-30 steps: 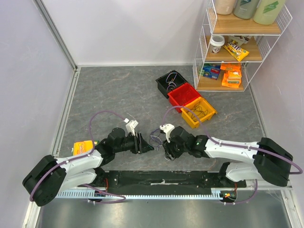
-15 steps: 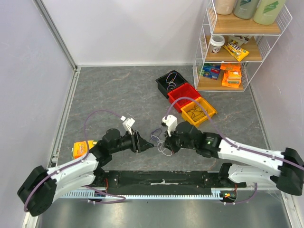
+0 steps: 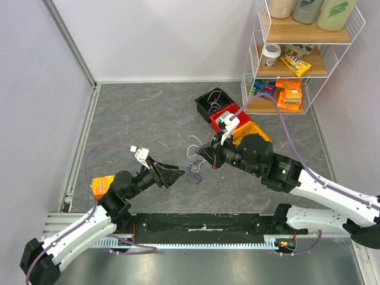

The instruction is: Untangle the cables

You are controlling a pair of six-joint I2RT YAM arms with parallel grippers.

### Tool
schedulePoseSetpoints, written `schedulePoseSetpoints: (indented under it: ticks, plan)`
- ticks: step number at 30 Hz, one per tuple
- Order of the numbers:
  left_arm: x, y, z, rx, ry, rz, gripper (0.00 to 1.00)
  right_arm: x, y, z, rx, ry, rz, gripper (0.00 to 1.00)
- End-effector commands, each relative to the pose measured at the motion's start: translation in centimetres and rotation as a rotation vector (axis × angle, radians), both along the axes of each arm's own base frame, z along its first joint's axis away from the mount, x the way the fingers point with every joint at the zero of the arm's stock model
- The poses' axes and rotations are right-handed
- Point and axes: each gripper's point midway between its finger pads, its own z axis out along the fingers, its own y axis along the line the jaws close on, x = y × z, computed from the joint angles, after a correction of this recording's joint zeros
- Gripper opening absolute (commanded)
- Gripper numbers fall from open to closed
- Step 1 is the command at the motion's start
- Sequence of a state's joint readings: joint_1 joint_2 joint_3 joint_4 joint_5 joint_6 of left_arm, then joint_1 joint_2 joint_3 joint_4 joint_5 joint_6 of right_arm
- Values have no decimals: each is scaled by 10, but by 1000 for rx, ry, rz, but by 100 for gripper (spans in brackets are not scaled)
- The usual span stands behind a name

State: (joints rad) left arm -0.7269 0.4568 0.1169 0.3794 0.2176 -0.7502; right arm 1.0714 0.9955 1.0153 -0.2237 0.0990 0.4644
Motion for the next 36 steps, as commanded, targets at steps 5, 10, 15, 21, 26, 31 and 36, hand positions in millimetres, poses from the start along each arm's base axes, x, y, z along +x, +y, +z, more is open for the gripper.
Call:
schedulePoseSetpoints:
  ticks: [5,10,15,21,26,31,36]
  plan:
    - [24,-5,-15,156,3,49,71,9,5,79,182,-86,-41,0]
    - [23,-24,-1,186,-176,-63,77,15,6,94,215,-91,-68,0]
    - [35,-25,24,200,-375,-28,79,16,9,110,246,-91,-71,0]
    - [21,-48,52,111,-525,-168,80,15,14,126,283,-95,-52,0]
    - [28,-60,48,90,-538,-186,67,10,19,142,327,-100,-18,0]
    - [36,-69,45,86,-506,-197,27,10,19,158,365,-113,-17,0]
    - [32,-64,46,40,-485,-184,2,12,20,172,386,-140,-23,0]
